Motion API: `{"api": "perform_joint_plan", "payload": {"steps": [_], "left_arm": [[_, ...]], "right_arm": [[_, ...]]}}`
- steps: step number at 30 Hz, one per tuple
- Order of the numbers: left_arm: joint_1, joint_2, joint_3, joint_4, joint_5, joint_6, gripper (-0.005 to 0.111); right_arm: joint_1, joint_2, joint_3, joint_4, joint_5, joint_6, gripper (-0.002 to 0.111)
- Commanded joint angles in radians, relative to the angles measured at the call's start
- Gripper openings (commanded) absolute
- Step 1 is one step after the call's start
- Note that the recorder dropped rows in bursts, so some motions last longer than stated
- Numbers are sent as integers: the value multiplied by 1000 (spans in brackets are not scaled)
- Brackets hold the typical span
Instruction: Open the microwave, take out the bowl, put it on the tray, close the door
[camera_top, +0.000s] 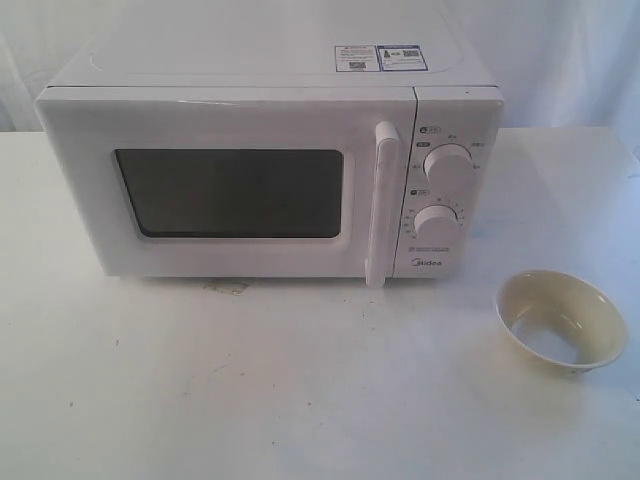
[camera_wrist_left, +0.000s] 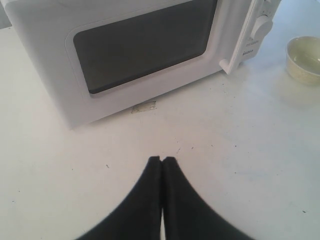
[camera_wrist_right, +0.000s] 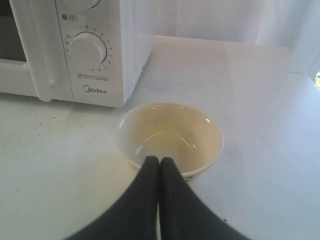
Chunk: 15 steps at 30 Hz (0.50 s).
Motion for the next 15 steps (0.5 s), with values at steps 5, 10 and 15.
{"api": "perform_joint_plan", "payload": {"steps": [5, 10, 15], "left_arm": [[1, -88, 72, -21, -150, 44, 0], [1, -148, 189, -96, -353, 36, 0], [1, -144, 264, -270, -548, -32, 0]], "right_arm": [[-6, -6, 5, 0, 0, 0, 0], [-6, -6, 5, 0, 0, 0, 0], [-6, -6, 5, 0, 0, 0, 0]]}}
